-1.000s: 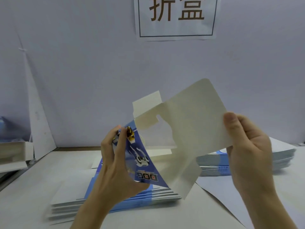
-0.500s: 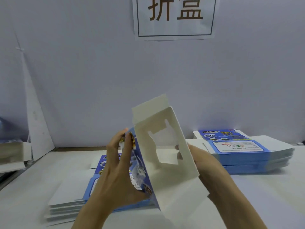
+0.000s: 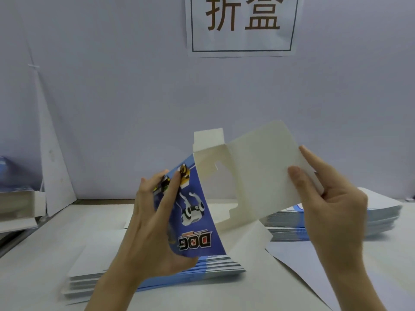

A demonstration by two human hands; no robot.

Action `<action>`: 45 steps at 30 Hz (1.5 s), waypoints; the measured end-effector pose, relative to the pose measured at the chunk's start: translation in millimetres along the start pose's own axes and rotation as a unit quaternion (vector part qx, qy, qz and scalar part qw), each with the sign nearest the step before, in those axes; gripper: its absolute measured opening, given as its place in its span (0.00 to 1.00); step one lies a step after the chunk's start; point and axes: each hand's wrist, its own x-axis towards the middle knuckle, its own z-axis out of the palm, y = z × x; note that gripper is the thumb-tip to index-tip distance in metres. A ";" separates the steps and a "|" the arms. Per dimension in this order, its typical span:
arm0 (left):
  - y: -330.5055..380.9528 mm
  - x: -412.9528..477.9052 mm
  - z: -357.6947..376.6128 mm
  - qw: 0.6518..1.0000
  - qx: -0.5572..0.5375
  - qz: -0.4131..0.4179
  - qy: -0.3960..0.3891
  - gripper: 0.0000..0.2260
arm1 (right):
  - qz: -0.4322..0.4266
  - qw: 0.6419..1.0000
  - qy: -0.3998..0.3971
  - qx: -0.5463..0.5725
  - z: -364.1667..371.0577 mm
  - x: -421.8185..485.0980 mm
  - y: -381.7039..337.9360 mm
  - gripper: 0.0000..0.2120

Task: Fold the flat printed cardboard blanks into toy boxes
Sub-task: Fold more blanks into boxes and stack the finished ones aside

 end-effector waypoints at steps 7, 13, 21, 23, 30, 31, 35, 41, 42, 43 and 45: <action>10.2 -2.4 8.0 1.000 0.006 0.003 -0.003 0.56 | -0.105 0.991 0.031 -0.078 -0.2 -2.0 0.9 0.13; 8.4 -2.4 6.0 0.999 0.048 0.012 0.005 0.56 | 0.241 0.909 -0.053 0.336 2.1 5.2 -17.5 0.11; 6.7 -2.2 3.8 0.997 0.061 0.034 0.029 0.60 | 0.308 0.888 -0.137 0.314 0.6 7.5 -16.0 0.10; 9.6 -1.1 3.4 0.997 0.048 0.044 0.036 0.58 | 0.301 0.903 -0.110 0.285 1.0 6.7 -14.3 0.09; 11.2 0.7 1.9 0.997 0.059 0.049 0.006 0.61 | 0.296 0.927 -0.088 0.215 -6.7 10.0 -18.2 0.12; 10.4 1.2 1.0 0.996 0.067 0.053 0.007 0.61 | 0.279 0.935 -0.081 0.205 -5.9 9.0 -17.6 0.12; 8.8 2.5 -0.3 0.995 0.084 0.051 0.012 0.61 | 0.234 0.953 -0.053 0.183 0.9 4.3 -18.5 0.09; 7.5 2.3 5.4 0.991 0.110 -0.003 0.073 0.53 | 0.290 0.929 -0.056 0.220 2.2 7.2 -6.1 0.10; 10.5 2.8 7.8 0.989 0.099 -0.052 0.099 0.53 | 0.298 0.928 -0.061 0.216 2.0 8.4 -3.7 0.12; 14.3 4.0 10.4 0.984 0.073 -0.108 0.123 0.55 | 0.298 0.932 -0.085 0.191 1.5 9.3 -1.5 0.15; 24.3 9.0 14.0 0.964 -0.022 -0.219 0.151 0.57 | 0.273 0.932 -0.213 0.110 0.4 6.8 0.8 0.19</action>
